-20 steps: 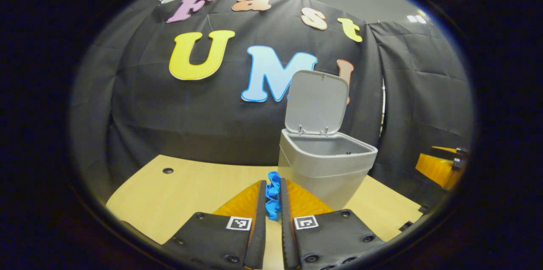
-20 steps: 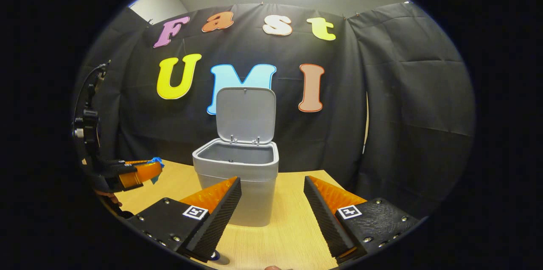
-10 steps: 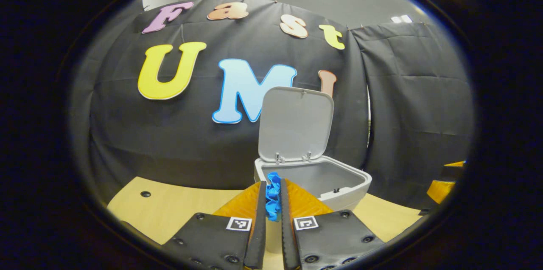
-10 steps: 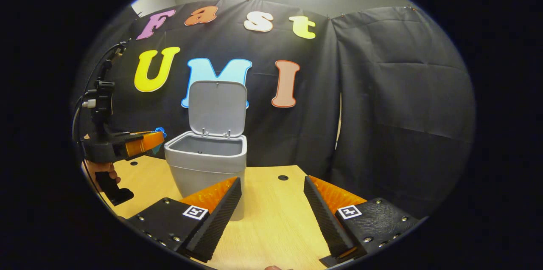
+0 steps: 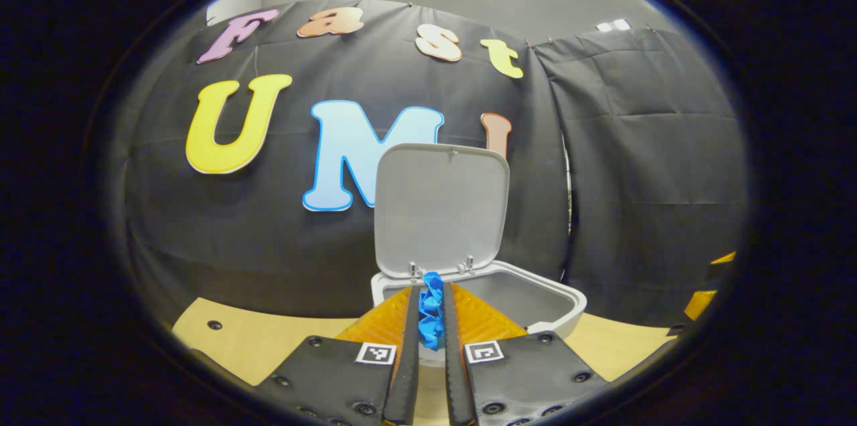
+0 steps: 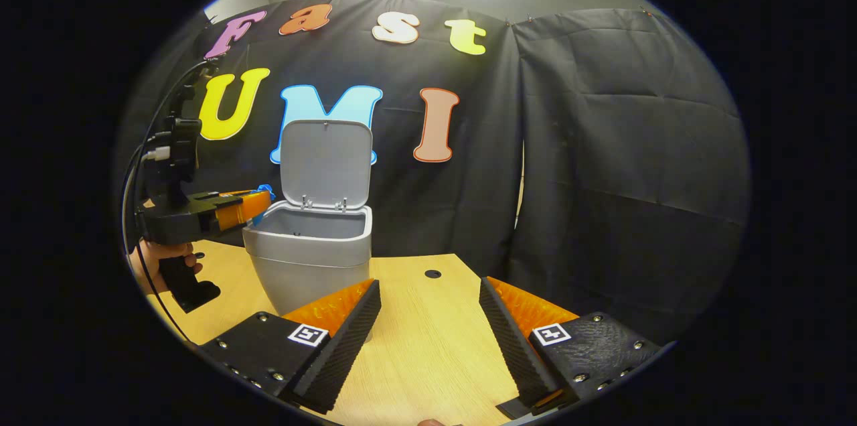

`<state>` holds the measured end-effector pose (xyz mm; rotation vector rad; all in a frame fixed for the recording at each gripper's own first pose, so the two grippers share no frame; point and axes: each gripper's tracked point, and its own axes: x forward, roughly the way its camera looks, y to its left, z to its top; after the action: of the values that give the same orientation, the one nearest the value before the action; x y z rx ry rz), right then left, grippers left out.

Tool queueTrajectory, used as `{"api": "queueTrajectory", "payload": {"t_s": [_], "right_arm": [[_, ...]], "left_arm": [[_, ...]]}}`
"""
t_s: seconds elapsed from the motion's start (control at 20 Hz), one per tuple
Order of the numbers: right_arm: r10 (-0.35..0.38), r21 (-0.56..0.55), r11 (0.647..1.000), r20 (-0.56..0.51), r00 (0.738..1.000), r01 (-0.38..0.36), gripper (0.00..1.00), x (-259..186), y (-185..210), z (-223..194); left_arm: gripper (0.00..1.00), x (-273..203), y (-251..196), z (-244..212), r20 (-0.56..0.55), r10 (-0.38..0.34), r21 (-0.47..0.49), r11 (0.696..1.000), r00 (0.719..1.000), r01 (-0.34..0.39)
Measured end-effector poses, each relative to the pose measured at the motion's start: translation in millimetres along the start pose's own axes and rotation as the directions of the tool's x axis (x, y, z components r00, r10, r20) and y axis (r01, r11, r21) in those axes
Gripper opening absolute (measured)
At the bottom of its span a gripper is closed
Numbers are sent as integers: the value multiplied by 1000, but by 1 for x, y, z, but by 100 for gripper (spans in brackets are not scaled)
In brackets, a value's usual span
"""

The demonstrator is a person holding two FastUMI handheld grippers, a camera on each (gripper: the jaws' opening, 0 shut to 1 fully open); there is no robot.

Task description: Press the lid of the desktop garbage bin to open it, pick up the crumpled paper on the desktop and throw it into the bin, then pick up the pop can on the desktop and drop it into the bin, and finally close the garbage bin lid.

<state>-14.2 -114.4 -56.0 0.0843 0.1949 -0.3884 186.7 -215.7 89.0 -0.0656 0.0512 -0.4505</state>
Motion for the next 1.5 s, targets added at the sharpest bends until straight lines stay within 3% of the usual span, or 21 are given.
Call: {"api": "queueTrajectory", "payload": {"t_s": [0.1, 0.3, 0.4, 0.55, 0.9, 1.1, 1.3, 1.5], "right_arm": [[-2, -2, 1000, 7, 1000, 3, 95, -1, -1, 2], [-9, 3, 1000, 7, 1000, 9, 95, 0, -5, 0], [-9, 8, 1000, 6, 1000, 9, 95, 0, -6, -1], [-4, 5, 1000, 8, 1000, 4, 95, 0, -5, -2], [107, 13, 994, 15, 994, -107, 95, 0, 24, -3], [238, 33, 971, -2, 971, -237, 95, -5, 56, -11], [378, 20, 926, -97, 921, -378, 95, -15, 93, -41], [472, 13, 876, -222, 853, -482, 95, -34, 127, -78]], "left_arm": [[28, 5, -6, -7, -25, -16, -5, 1000, 1000, 16], [53, 12, -11, -16, -57, -21, 0, 1000, 998, 21], [73, 12, -14, -15, -54, -32, -9, 999, 998, 32], [89, 9, -10, -12, -48, -20, 0, 1000, 999, 20], [92, -16, 0, 4, -8, 23, -6, 1000, 1000, -23], [92, -39, 9, 15, 20, 60, -1, 998, 998, -60], [94, -63, 21, 17, 24, 102, 6, 995, 994, -102], [96, -81, 33, 13, 10, 140, 11, 990, 990, -140]]}}
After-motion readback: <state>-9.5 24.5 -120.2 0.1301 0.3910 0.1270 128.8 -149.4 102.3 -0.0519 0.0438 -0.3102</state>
